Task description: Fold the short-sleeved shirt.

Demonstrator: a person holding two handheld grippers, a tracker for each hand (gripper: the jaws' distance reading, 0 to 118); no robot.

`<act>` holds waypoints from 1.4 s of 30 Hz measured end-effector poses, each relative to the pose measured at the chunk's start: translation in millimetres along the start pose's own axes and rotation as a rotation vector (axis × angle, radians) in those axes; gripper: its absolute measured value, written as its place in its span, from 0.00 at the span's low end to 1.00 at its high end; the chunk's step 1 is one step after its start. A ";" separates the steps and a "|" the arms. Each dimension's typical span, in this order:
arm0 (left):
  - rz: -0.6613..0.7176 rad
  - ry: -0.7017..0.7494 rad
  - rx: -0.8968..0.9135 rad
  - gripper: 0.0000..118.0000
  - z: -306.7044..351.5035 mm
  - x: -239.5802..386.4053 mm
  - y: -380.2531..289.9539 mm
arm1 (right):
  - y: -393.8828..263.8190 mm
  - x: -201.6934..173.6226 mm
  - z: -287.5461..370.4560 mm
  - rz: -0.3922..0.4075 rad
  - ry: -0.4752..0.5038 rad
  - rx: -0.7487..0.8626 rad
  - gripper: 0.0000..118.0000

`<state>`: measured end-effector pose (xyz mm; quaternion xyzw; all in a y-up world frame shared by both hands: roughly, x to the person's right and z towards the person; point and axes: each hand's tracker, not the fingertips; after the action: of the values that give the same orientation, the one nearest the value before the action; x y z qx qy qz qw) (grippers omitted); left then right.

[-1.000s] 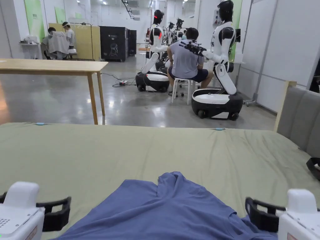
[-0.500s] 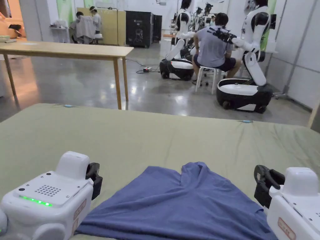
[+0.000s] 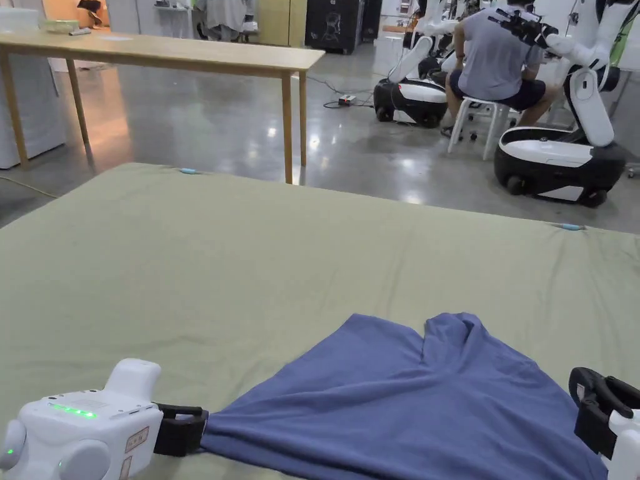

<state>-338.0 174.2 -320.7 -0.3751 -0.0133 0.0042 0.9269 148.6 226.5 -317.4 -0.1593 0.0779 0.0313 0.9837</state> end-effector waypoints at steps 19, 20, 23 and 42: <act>-0.086 -0.062 -0.034 0.00 -11.4 6.8 10.8 | -19.1 97.1 -291.3 0.066 -0.076 -0.549 0.96; -0.092 -0.051 -0.027 0.00 -11.7 8.4 11.2 | -21.9 96.9 -303.6 0.079 -0.082 -0.576 0.96; -0.088 -0.042 -0.037 0.00 -18.1 10.1 11.1 | -37.6 94.2 -326.9 0.080 -0.088 -0.655 0.96; -0.070 -0.044 0.196 0.00 20.8 27.2 126.7 | 144.8 83.0 -119.0 0.078 -0.015 -0.151 0.03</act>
<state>-311.1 280.2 -393.3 -0.2819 -0.0462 -0.0184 0.9582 200.8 328.9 -487.1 -0.2296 0.0741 0.0768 0.9674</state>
